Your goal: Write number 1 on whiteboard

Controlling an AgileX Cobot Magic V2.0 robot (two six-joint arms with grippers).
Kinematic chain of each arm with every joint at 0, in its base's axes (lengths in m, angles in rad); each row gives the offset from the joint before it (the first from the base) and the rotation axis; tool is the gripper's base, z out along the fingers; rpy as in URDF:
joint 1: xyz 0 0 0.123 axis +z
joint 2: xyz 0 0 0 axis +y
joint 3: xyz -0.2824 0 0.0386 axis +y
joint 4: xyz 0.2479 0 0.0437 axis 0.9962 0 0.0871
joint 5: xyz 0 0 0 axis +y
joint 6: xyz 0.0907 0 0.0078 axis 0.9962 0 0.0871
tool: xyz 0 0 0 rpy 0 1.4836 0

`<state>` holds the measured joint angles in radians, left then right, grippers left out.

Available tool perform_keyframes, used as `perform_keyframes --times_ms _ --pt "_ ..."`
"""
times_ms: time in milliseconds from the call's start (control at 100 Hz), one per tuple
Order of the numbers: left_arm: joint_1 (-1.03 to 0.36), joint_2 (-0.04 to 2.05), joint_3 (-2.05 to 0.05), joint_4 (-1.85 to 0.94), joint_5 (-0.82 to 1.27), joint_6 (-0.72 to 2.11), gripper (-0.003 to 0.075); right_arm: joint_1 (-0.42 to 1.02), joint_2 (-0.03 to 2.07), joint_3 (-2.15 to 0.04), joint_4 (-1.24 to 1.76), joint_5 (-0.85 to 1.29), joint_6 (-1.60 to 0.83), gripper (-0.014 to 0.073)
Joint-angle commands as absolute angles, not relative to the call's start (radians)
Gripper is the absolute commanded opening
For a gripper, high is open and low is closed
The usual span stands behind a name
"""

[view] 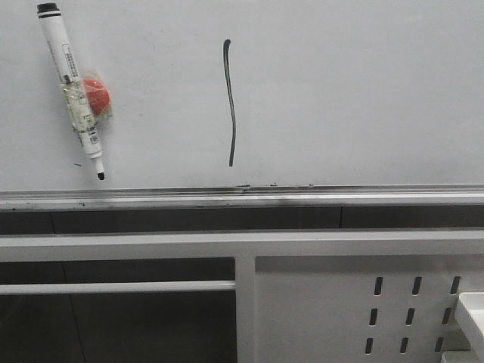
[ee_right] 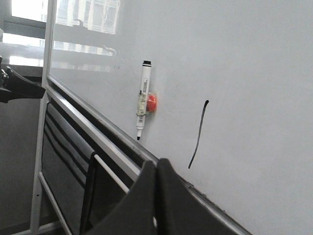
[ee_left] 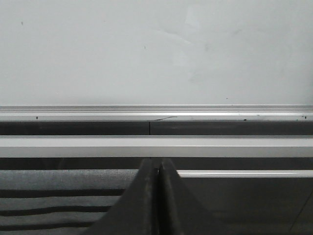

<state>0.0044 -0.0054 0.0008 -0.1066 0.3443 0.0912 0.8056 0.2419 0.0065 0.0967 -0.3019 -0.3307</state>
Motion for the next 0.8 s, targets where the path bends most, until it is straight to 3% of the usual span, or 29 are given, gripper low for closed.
perform_keyframes --times_ms 0,310,420,580,790 --pt "0.007 -0.026 0.038 -0.121 0.278 0.093 -0.002 0.76 0.225 0.021 0.096 -0.375 -0.339 -0.0069" --pt "0.007 -0.026 0.038 -0.121 0.278 0.093 -0.002 0.321 -0.019 0.021 0.185 0.011 -0.304 -0.0069" --pt "0.007 -0.026 0.038 -0.121 0.278 0.093 -0.002 0.186 -0.027 0.021 0.147 0.052 -0.218 -0.0069" --pt "0.007 -0.026 0.038 -0.121 0.278 0.093 -0.002 0.047 -0.03 0.021 0.0 0.15 0.02 -0.0069" --pt "0.007 -0.026 0.038 -0.121 0.278 0.093 -0.002 -0.054 -0.03 0.021 -0.008 0.304 0.028 -0.0069"
